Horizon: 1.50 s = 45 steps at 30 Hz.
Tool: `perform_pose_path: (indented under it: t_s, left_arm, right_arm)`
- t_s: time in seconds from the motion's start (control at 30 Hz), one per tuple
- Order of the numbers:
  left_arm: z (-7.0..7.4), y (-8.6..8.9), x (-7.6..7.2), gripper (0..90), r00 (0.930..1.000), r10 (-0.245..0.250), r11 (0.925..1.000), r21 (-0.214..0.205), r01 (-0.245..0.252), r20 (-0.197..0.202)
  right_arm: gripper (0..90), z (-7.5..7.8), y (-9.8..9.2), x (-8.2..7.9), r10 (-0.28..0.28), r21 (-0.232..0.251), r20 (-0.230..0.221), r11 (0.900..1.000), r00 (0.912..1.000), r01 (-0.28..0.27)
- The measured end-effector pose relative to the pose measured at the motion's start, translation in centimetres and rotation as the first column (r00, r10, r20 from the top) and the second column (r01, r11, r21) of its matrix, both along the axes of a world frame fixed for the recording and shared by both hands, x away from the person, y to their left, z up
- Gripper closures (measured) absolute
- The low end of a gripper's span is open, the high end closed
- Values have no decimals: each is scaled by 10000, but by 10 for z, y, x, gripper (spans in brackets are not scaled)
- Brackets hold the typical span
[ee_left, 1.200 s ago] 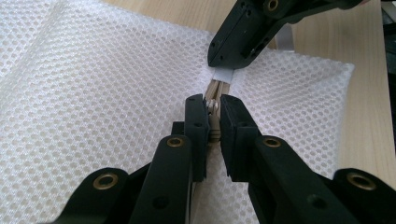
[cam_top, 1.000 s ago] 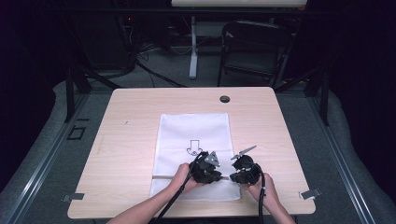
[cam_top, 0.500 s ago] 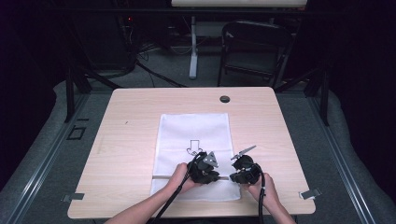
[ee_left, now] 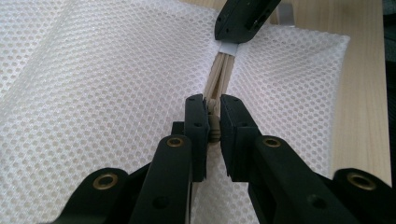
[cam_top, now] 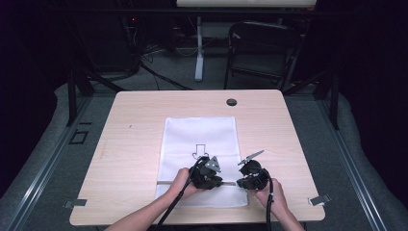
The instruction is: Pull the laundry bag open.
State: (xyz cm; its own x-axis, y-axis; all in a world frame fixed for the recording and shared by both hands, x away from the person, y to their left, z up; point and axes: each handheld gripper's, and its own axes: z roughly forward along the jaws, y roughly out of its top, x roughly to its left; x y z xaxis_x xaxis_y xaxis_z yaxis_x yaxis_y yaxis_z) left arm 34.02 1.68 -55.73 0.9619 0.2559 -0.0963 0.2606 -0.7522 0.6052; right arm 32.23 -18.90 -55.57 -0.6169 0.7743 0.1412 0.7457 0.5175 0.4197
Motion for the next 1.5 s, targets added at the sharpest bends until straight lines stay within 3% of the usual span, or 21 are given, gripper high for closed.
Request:
perform_pose_path:
  t_s: [0.27, 0.3, 0.43, 0.6, 1.1, 1.2, 1.23, 1.27, 1.5]
  left_arm:
    - [1, 8, 0, 818, 9999, 85, 10000, -47, -85, -74]
    - [2, 7, 0, 818, 10000, 40, 9999, 94, -40, -8]
    - [0, 5, -1, 818, 9999, 119, 9999, 9, -119, -12]
    - [0, -1, -2, 818, 10000, 71, 10000, -23, -71, -62]
    - [-1, -5, 0, 818, 9999, -96, 9999, -64, 95, -131]
    - [0, -4, 0, 818, 9998, -147, 9999, 35, 147, -114]
    - [0, -3, 1, 818, 9997, -203, 9998, -40, 203, -142]
    - [0, -2, 1, 818, 9997, -189, 9998, 7, 189, -123]
    - [1, 2, 2, 818, 9992, -275, 9996, -71, 273, -296]
  right_arm:
    - [900, 0, 1, 0, -15, 18, 7, 10000, 10000, 15]
    - [900, 1, 1, 0, 72, -134, -7, 9999, 10000, -72]
    - [900, 0, 2, -1, -18, -35, 22, 10000, 10000, 19]
    - [900, 3, -2, 0, 13, -486, -180, 9988, 9998, -22]
    - [900, 3, -6, -1, -292, -419, -289, 9987, 9992, 279]
    - [900, 4, -6, -1, -214, -665, -275, 9976, 9994, 196]
    - [900, 1, -4, -2, -549, -259, -151, 9982, 9984, 545]
    - [900, 1, -5, -3, -582, -188, -125, 9981, 9982, 579]
    - [900, 1, -6, -3, -556, -309, -152, 9980, 9983, 551]
